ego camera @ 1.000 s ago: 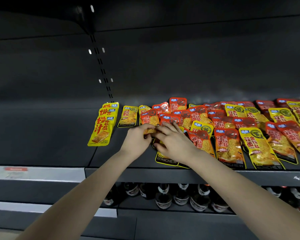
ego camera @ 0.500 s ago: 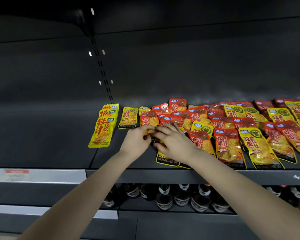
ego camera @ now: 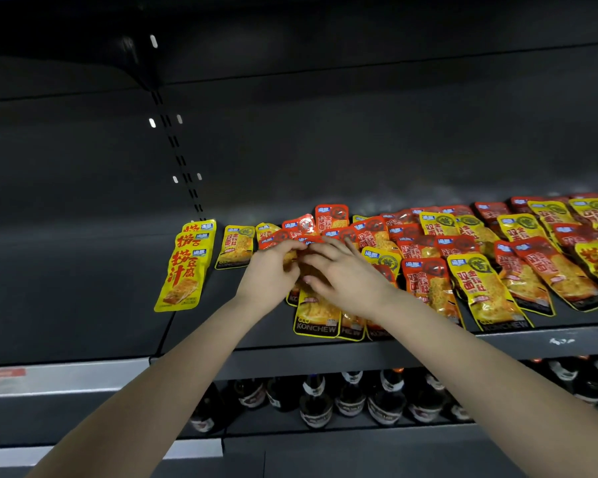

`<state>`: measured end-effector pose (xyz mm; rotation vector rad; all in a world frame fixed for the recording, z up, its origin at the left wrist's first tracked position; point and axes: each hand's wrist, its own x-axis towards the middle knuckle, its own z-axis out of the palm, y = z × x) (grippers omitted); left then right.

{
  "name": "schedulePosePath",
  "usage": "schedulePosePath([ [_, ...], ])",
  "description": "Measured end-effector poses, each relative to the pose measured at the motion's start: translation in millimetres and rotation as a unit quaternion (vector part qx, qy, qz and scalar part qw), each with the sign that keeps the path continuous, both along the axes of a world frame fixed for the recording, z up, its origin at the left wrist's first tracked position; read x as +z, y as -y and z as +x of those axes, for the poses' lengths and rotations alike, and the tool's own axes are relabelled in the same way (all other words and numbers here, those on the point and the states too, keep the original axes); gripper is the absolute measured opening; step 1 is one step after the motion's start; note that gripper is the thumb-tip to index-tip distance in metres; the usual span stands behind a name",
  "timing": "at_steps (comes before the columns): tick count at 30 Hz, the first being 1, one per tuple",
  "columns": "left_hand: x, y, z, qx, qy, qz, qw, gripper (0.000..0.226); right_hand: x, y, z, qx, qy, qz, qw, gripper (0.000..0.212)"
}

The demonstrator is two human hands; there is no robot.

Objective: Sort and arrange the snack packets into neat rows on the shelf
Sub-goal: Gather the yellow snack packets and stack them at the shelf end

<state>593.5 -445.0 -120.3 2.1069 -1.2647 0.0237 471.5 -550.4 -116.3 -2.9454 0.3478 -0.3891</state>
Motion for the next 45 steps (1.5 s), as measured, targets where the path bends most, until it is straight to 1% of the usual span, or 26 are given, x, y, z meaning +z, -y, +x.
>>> schedulePosePath([
  [5, -1, 24, -15, -0.035, -0.01, -0.019, 0.999, 0.034, -1, 21, -22, -0.041, -0.012, -0.005, 0.999, 0.046],
  [12, -2, 54, -33, -0.068, -0.002, -0.01, 0.998, 0.033, -6, 42, -54, -0.095, -0.013, 0.016, 0.995, 0.042],
  [16, -4, 71, -42, -0.1, -0.025, -0.003, 0.995, 0.035, -7, 52, -71, -0.12, -0.018, 0.013, 0.992, 0.041],
  [18, -4, 78, -47, -0.107, -0.026, 0.013, 0.994, 0.036, -8, 56, -79, -0.134, -0.017, 0.014, 0.991, 0.04],
  [22, -3, 88, -53, -0.112, 0.025, 0.076, 0.99, 0.038, -12, 61, -91, -0.144, -0.022, 0.013, 0.989, 0.04],
  [25, -2, 92, -57, -0.103, 0.039, 0.086, 0.99, 0.037, -15, 64, -94, -0.152, -0.04, 0.021, 0.987, 0.041],
  [38, -4, 103, -57, -0.115, 0.005, 0.041, 0.993, 0.042, -16, 65, -99, -0.156, -0.06, 0.005, 0.986, 0.045],
  [45, -4, 111, -58, -0.111, -0.01, 0.008, 0.994, 0.033, -21, 67, -102, -0.154, -0.044, 0.008, 0.987, 0.046],
])
